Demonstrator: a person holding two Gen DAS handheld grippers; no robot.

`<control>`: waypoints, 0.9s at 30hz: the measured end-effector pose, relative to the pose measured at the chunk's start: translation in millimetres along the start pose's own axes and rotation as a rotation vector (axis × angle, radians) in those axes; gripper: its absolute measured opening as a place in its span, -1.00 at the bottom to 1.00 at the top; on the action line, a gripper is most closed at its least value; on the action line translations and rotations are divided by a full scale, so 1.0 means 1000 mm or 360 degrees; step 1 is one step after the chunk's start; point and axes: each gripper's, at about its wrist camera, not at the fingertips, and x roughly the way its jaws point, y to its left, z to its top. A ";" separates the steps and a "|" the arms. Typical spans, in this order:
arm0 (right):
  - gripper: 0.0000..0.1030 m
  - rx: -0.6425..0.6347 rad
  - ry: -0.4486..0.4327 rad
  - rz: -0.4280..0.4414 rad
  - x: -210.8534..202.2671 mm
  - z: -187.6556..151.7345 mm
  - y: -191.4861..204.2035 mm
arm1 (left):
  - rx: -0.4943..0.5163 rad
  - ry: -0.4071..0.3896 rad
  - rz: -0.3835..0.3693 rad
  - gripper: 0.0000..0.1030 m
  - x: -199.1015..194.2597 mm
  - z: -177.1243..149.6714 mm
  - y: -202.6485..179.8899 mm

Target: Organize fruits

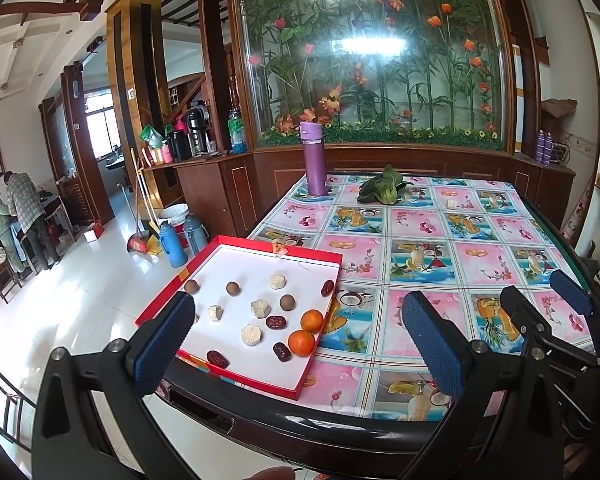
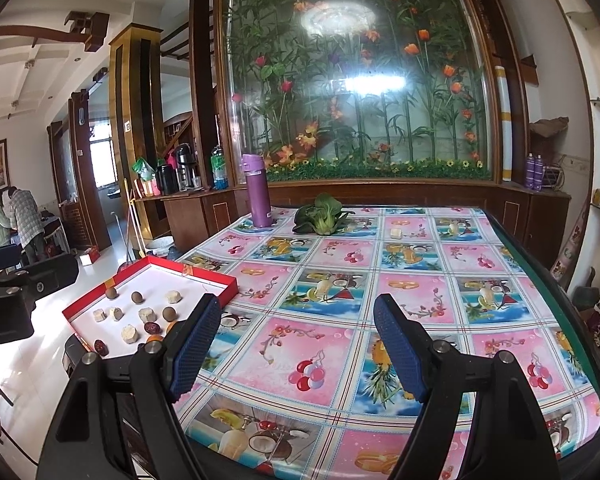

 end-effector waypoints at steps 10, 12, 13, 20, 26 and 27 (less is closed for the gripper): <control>0.53 -0.0055 0.0050 0.0007 0.013 -0.001 0.013 | -0.0082 0.0052 -0.0066 1.00 0.016 -0.002 0.013; 0.53 -0.0067 0.0053 0.0002 0.015 0.001 0.015 | -0.0104 0.0065 -0.0067 1.00 0.020 -0.002 0.017; 0.53 -0.0072 0.0055 0.0001 0.016 0.002 0.017 | -0.0113 0.0073 -0.0064 1.00 0.023 -0.001 0.020; 0.53 -0.0065 0.0075 0.0044 0.027 0.016 0.032 | -0.0174 0.0083 -0.0014 1.00 0.036 0.000 0.040; 0.53 -0.0136 0.0073 0.0079 0.035 0.025 0.058 | -0.0191 0.0043 0.0083 1.00 0.045 0.001 0.060; 0.53 -0.0151 0.0073 0.0086 0.037 0.026 0.063 | -0.0188 0.0039 0.0095 1.00 0.047 0.002 0.062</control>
